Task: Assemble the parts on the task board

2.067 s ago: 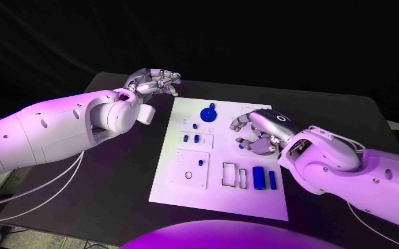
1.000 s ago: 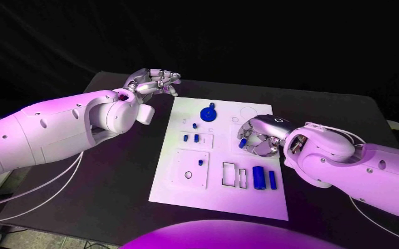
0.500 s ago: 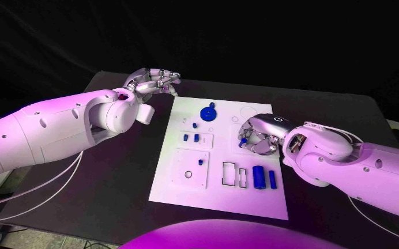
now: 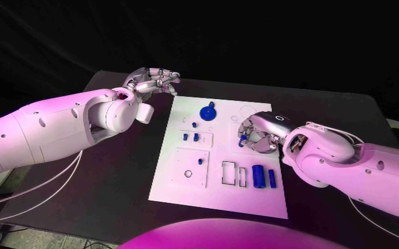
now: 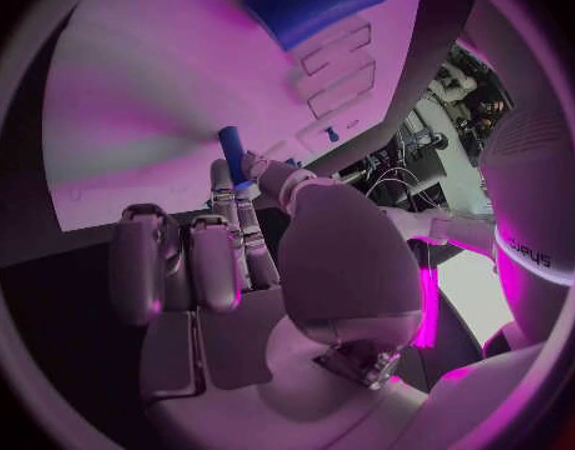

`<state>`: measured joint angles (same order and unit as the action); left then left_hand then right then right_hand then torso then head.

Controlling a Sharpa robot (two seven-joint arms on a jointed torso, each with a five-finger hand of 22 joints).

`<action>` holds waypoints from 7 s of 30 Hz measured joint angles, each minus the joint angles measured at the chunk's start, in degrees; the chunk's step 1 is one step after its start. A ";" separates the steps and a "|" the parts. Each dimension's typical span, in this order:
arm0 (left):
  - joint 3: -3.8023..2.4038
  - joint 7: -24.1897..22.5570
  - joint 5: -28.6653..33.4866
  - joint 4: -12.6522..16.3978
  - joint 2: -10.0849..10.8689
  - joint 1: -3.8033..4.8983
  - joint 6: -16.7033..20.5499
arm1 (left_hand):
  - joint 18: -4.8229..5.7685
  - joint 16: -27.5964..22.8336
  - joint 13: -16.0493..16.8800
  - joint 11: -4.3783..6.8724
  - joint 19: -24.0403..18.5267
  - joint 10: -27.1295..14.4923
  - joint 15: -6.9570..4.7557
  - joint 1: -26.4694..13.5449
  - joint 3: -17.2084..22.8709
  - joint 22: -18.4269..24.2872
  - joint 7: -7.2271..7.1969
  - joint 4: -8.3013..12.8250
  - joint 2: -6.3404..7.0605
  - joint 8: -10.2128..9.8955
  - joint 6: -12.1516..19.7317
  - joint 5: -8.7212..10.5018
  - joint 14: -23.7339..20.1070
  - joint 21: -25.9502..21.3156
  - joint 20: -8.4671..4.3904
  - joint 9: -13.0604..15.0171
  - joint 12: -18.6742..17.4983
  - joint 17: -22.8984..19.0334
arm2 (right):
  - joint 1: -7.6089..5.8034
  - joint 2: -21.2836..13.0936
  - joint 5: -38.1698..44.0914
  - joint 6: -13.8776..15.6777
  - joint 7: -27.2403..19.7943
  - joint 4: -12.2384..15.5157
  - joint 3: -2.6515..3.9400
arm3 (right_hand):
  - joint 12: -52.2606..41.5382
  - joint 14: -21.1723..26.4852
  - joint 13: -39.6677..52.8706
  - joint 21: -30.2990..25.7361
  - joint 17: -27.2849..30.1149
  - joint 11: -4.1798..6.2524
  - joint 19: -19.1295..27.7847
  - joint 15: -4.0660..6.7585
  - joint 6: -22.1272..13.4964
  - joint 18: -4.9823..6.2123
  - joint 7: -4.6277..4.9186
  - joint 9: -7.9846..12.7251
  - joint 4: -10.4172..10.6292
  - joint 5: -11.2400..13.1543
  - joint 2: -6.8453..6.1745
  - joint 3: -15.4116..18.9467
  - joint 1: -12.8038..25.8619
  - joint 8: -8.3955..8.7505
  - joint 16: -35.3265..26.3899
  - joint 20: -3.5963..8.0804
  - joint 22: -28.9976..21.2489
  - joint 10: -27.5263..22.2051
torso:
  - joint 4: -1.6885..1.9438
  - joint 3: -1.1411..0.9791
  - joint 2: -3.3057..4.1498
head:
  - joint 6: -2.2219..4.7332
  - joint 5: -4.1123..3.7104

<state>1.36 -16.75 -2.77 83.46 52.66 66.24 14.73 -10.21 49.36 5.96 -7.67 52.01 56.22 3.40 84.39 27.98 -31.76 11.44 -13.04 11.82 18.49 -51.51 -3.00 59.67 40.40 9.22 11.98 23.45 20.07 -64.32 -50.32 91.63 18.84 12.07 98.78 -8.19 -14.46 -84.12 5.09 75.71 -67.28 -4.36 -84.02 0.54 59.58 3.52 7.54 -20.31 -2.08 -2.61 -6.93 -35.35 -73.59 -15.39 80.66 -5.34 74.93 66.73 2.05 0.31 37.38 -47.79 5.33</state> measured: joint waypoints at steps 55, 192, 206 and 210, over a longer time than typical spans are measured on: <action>0.00 0.26 0.00 -0.68 -2.04 0.00 -0.48 | 0.00 0.00 -0.04 0.00 0.00 0.00 0.00 0.00 -0.16 0.11 0.00 -0.17 0.00 0.00 0.00 0.00 0.00 -0.23 0.00 0.00 0.00 0.05 | 6.66 14.35 0.67 2.92 -3.71 1.09 -0.78 | 0.75 0.00 -0.28 -0.28 0.33 0.11 0.01 -0.01 -0.15 0.00 -0.04 -0.05 -0.79 0.05 0.44 -0.61 -0.49 -0.16 0.00 0.00 0.01 0.50 | -0.02 -0.01 0.07 | -0.88 2.40; 0.07 1.06 0.00 -0.24 -0.95 -0.04 -1.48 | -0.01 -0.22 -0.06 -0.01 0.20 -0.41 0.00 -0.23 -0.95 0.56 0.00 -0.64 -0.67 0.00 0.00 0.00 0.00 -1.03 0.20 0.00 0.00 0.26 | 7.07 -8.95 -13.67 0.46 15.88 10.05 -1.47 | -44.31 0.20 50.49 4.47 -3.11 3.26 0.12 2.04 -8.12 -0.91 -2.17 -13.01 18.43 -6.58 -2.93 28.24 5.93 -11.69 3.46 1.75 0.02 4.87 | -0.85 0.42 -0.94 | -1.32 -5.66; 0.08 1.34 0.00 -0.24 -0.92 -0.04 -1.71 | 0.00 -0.22 -0.12 -0.01 0.20 -0.41 0.00 -0.23 -0.95 0.63 0.00 -0.64 -0.67 0.00 0.00 0.00 0.00 -1.03 0.20 0.01 0.00 0.25 | 7.46 -9.29 -14.69 5.32 15.85 11.25 -1.84 | -51.96 -0.01 59.80 6.66 -6.41 4.70 0.10 3.07 -7.25 -0.90 -2.32 -12.53 18.09 -10.08 -1.08 24.90 0.86 -11.83 4.22 2.81 0.01 9.81 | -0.89 0.41 -0.98 | -1.00 -5.71; 0.08 1.37 0.00 -0.26 -0.96 -0.04 -1.73 | -0.01 -0.22 -0.12 -0.01 0.20 -0.41 0.00 -0.23 -0.95 0.63 0.00 -0.64 -0.67 0.00 0.00 0.00 0.00 -1.03 0.20 0.00 0.00 0.25 | 6.85 -9.55 -15.78 7.46 15.50 12.08 -1.86 | -51.96 0.20 60.16 6.66 -6.64 4.70 0.02 3.27 -7.17 -0.90 -2.23 -12.53 18.28 -9.76 -1.08 24.56 0.86 -11.83 4.22 2.89 0.01 9.82 | -0.89 0.46 -1.00 | -0.87 -5.82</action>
<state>1.44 -15.38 -2.78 83.19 51.70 66.20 13.00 -10.22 49.15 5.84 -7.68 52.21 55.80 3.40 84.15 27.03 -31.13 11.44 -13.68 11.15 18.49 -51.51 -3.00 59.67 39.36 9.42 11.99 23.45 20.32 -57.47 -59.88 75.85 26.29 27.57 110.86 -10.05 -66.43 -83.92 65.25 82.37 -73.92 0.34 -84.00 3.81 52.41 2.62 5.31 -32.85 16.20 -12.37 -8.00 -10.79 -72.73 -27.21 84.88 -2.45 74.93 76.55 1.16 0.76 36.38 -48.66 -0.49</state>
